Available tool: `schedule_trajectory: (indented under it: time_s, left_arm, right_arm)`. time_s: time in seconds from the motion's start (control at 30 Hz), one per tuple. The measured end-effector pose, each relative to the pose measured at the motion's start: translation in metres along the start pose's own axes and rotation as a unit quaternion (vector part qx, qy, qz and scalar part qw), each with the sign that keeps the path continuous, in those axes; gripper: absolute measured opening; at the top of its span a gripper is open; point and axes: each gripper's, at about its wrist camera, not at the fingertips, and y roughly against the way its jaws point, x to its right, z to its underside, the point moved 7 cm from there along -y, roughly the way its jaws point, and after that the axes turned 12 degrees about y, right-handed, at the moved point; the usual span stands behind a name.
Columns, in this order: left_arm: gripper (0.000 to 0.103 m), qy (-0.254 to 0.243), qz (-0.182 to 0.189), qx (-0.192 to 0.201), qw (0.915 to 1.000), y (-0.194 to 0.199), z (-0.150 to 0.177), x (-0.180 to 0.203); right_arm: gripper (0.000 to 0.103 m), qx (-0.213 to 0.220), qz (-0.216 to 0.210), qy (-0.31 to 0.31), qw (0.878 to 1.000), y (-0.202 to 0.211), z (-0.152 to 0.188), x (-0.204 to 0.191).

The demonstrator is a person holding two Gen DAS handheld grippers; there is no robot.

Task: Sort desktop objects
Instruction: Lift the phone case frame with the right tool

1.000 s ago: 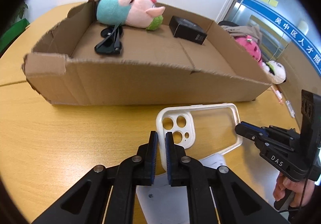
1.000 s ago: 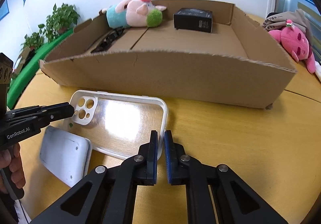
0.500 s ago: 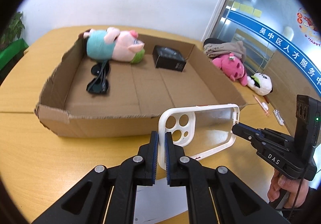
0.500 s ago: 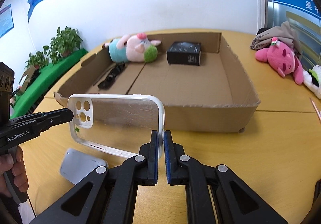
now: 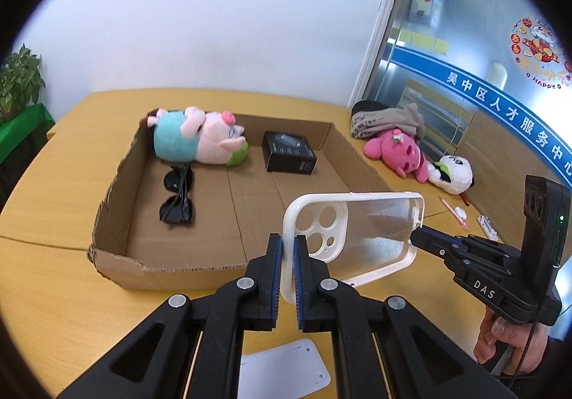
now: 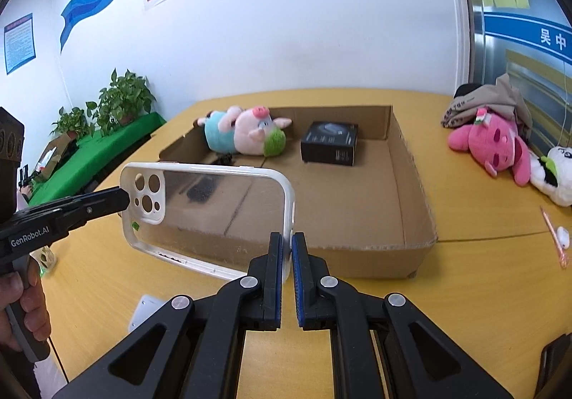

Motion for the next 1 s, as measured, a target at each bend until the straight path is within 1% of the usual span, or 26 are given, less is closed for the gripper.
schedule_trajectory:
  time_s: [0.27, 0.4, 0.73, 1.0]
  left_arm:
    - [0.006, -0.013, 0.006, 0.026, 0.9996, 0.012, -0.019, 0.009]
    - [0.006, -0.015, 0.007, 0.033, 0.9993, 0.013, -0.027, 0.011]
    - [0.006, -0.014, 0.000, 0.037, 0.9992, 0.016, -0.029, 0.008]
    - [0.006, -0.009, 0.004, 0.031, 0.9995, 0.014, -0.029, 0.009]
  right_arm:
    - [0.006, 0.025, 0.008, 0.009, 1.000, 0.013, -0.024, 0.004]
    - [0.006, 0.030, 0.010, 0.010, 0.999, 0.012, -0.032, 0.007]
    - [0.006, 0.034, 0.005, 0.006, 0.999, 0.005, -0.039, 0.007]
    - [0.006, 0.033, 0.006, 0.004, 0.999, 0.005, -0.039, 0.011]
